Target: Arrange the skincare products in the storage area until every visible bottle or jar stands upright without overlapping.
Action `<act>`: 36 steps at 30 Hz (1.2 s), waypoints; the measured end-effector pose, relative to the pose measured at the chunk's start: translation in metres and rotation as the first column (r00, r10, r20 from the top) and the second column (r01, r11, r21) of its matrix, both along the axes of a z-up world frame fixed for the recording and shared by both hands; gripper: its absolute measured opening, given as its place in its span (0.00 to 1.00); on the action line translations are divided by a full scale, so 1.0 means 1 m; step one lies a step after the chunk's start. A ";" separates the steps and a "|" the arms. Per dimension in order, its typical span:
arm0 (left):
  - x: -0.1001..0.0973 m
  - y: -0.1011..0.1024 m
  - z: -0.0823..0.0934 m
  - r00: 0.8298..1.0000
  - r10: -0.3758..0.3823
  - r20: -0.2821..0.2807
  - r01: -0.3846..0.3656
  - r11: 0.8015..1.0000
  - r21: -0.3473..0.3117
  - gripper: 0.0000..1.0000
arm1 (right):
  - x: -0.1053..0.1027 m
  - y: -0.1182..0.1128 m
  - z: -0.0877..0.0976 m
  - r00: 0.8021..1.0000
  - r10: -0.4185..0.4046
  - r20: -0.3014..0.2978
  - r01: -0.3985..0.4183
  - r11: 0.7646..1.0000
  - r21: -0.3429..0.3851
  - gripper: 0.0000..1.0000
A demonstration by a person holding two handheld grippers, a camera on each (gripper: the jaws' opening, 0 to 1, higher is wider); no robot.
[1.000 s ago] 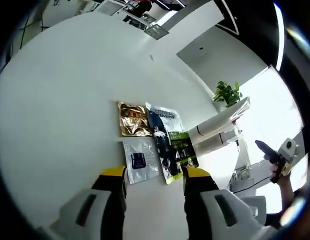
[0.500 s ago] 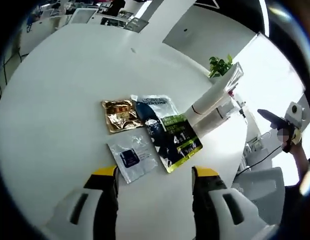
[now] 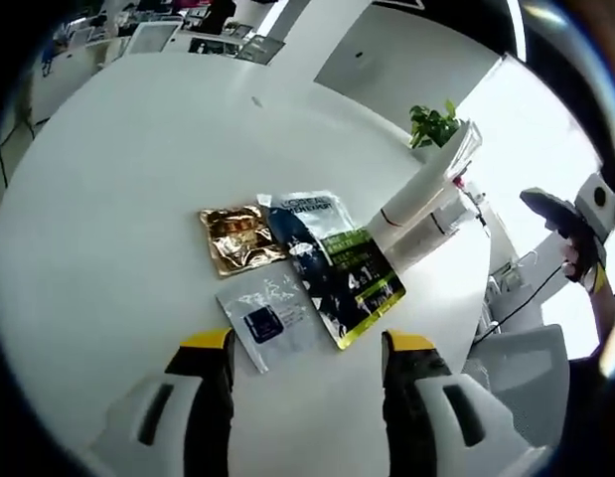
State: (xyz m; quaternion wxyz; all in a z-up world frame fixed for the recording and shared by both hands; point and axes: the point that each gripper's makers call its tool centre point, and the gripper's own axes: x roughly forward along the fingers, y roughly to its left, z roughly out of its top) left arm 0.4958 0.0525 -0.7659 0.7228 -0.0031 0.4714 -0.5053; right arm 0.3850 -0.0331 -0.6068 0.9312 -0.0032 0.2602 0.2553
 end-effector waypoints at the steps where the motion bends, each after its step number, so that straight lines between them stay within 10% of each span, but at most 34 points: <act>1: 0.001 0.000 0.000 1.000 -0.002 0.001 0.002 1.000 -0.001 0.54 | 0.000 0.001 0.000 1.000 0.003 -0.001 -0.003 1.000 0.004 0.82; 36: 0.014 -0.003 0.007 1.000 -0.026 0.013 0.026 1.000 -0.001 0.61 | -0.017 -0.013 -0.021 0.996 -0.052 -0.074 0.054 0.998 0.027 0.84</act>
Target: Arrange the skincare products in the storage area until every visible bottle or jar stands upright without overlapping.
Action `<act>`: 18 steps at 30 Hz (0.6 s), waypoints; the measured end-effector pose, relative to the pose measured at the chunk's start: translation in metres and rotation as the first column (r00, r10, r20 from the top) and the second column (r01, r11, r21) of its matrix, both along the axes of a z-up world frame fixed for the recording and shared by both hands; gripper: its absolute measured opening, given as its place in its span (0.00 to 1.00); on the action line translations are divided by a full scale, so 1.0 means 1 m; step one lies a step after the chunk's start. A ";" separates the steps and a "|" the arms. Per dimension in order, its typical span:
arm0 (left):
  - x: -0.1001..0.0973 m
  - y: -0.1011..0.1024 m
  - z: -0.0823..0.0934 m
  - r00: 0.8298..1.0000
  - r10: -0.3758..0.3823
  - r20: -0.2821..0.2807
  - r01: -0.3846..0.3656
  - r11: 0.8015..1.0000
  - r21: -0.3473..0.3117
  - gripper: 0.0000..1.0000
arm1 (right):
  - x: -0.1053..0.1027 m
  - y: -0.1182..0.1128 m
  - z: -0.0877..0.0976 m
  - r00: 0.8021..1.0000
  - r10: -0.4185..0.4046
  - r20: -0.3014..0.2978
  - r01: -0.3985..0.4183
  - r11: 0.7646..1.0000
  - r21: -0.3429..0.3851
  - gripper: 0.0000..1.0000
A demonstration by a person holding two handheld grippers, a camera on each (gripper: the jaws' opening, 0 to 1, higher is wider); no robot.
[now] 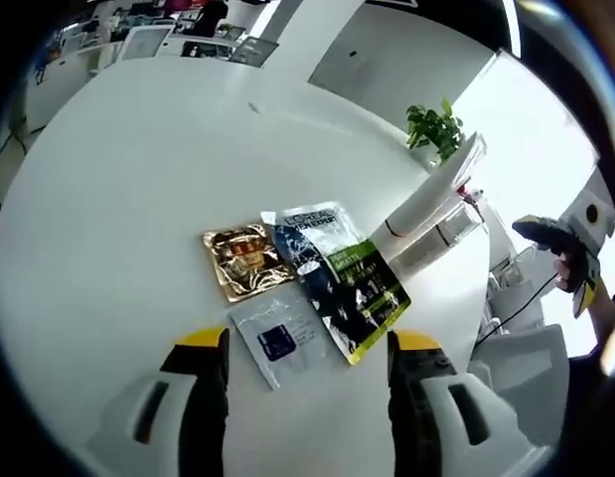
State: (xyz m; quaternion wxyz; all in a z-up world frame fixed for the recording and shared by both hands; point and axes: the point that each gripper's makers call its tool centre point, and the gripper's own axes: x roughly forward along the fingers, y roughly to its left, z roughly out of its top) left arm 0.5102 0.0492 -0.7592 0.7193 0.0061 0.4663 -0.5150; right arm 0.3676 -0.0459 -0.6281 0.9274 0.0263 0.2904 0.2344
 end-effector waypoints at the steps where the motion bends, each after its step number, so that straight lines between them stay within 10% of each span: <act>1: -0.001 0.002 0.002 1.000 0.002 0.002 -0.002 1.000 -0.001 0.62 | 0.000 0.000 0.000 1.000 0.000 0.000 0.000 1.000 0.000 0.85; 18: -0.029 0.030 0.073 0.991 0.035 0.128 -0.027 0.998 -0.063 0.91 | -0.018 -0.009 0.023 0.993 -0.098 0.070 0.095 0.994 0.047 0.98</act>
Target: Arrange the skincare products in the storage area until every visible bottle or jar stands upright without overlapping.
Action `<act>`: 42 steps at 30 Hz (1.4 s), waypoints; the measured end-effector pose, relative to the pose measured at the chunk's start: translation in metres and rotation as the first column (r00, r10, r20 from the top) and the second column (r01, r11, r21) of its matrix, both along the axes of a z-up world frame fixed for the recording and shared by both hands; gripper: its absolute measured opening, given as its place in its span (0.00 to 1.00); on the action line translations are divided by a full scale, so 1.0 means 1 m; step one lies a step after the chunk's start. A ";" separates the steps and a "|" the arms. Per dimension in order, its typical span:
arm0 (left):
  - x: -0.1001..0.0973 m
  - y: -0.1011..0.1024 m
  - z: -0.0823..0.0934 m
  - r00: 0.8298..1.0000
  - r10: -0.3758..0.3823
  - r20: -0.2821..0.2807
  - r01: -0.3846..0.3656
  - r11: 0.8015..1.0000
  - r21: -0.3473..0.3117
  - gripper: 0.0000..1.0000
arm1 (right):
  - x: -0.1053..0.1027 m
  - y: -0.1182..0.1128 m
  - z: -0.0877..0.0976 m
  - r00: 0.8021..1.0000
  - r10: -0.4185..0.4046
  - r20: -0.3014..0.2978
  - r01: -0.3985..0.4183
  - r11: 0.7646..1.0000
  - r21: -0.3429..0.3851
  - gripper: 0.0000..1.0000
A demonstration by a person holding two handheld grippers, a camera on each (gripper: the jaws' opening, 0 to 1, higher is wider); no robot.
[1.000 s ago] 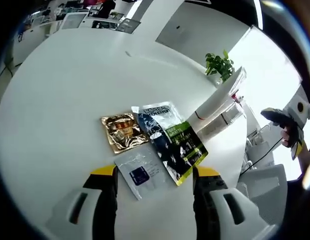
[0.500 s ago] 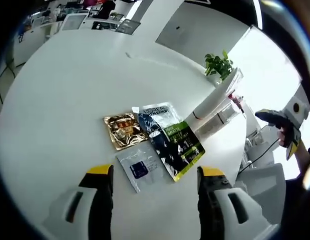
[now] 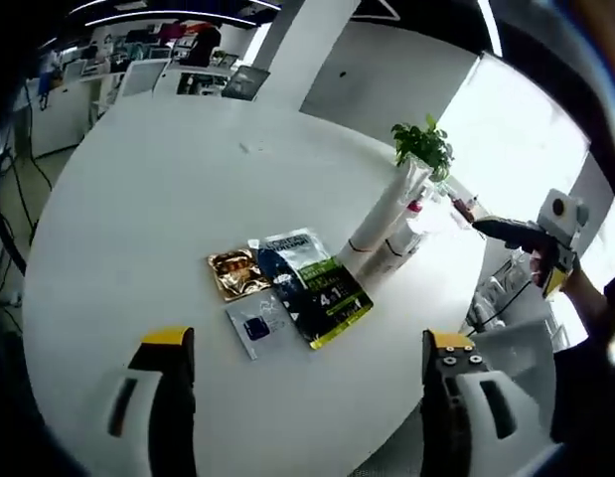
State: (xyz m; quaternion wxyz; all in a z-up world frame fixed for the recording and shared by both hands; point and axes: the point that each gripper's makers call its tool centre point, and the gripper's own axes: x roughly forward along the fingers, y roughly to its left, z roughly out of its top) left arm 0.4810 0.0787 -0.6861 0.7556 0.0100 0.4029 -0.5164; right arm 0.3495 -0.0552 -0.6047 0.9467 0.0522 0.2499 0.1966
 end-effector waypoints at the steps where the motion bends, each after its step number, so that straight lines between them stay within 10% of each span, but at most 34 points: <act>1: -0.003 0.002 0.007 1.000 0.001 0.010 -0.001 1.000 -0.005 0.93 | -0.002 -0.002 0.001 1.000 -0.007 0.000 0.007 1.000 -0.004 0.99; 19: -0.040 0.054 0.081 0.969 -0.006 0.247 -0.005 0.999 0.045 0.99 | -0.054 -0.063 0.020 0.986 -0.165 0.037 0.167 0.982 -0.085 0.99; 29: -0.059 0.095 0.103 0.960 0.075 0.268 -0.082 0.997 0.012 0.99 | -0.088 -0.079 0.043 0.976 -0.188 0.109 0.196 0.979 -0.064 0.99; 42: -0.072 0.099 0.117 0.956 0.112 0.271 -0.112 0.994 -0.018 0.99 | -0.098 -0.076 0.032 0.984 -0.162 0.078 0.168 0.983 -0.077 0.99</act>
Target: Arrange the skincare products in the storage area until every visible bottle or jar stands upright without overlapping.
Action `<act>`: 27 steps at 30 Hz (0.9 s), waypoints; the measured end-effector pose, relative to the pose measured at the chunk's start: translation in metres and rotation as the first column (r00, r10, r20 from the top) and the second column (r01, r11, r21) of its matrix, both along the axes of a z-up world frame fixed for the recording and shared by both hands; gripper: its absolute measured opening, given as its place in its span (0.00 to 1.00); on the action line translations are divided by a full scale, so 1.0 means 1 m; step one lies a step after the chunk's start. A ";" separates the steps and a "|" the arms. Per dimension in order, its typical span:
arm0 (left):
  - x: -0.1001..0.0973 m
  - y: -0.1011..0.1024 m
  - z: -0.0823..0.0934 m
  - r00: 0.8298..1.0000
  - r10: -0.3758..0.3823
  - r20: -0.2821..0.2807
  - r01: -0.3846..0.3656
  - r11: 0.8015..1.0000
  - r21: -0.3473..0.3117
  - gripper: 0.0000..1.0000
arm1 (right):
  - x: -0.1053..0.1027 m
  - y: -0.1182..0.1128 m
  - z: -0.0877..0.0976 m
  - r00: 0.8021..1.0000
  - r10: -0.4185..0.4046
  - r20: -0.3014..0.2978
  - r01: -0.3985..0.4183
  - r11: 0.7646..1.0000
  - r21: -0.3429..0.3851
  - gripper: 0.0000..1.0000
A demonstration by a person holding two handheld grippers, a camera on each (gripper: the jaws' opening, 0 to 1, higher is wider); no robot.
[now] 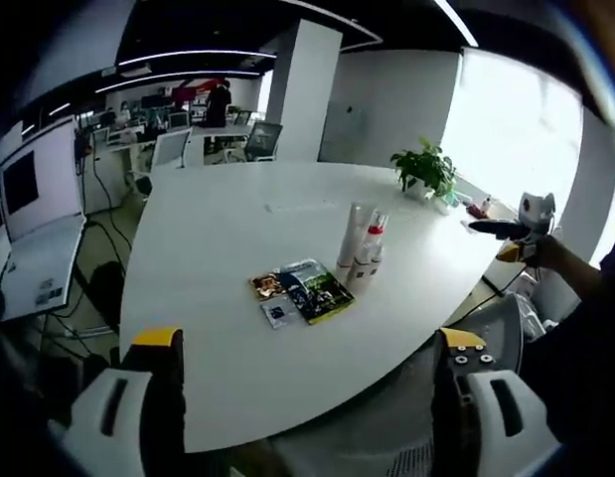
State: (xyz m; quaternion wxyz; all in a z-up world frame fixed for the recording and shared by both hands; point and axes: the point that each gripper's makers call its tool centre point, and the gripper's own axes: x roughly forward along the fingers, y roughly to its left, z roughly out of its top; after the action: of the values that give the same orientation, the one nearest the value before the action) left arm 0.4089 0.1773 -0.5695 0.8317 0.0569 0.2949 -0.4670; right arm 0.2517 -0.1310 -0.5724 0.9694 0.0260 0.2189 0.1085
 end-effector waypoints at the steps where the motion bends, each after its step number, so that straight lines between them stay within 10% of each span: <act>1: 0.000 -0.001 0.000 1.000 0.000 0.000 0.000 1.000 -0.001 0.99 | 0.001 0.002 0.000 1.000 0.004 0.001 -0.004 1.000 -0.001 0.99; 27: -0.007 -0.010 -0.014 1.000 -0.020 -0.020 0.021 0.999 0.041 0.99 | -0.003 0.001 -0.010 0.999 0.012 -0.035 -0.013 1.000 -0.011 0.99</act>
State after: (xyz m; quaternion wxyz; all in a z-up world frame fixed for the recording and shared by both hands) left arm 0.4019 0.1677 -0.5837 0.8226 0.0725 0.3120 -0.4699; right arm 0.2485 -0.1297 -0.5824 0.9648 0.0211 0.2365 0.1128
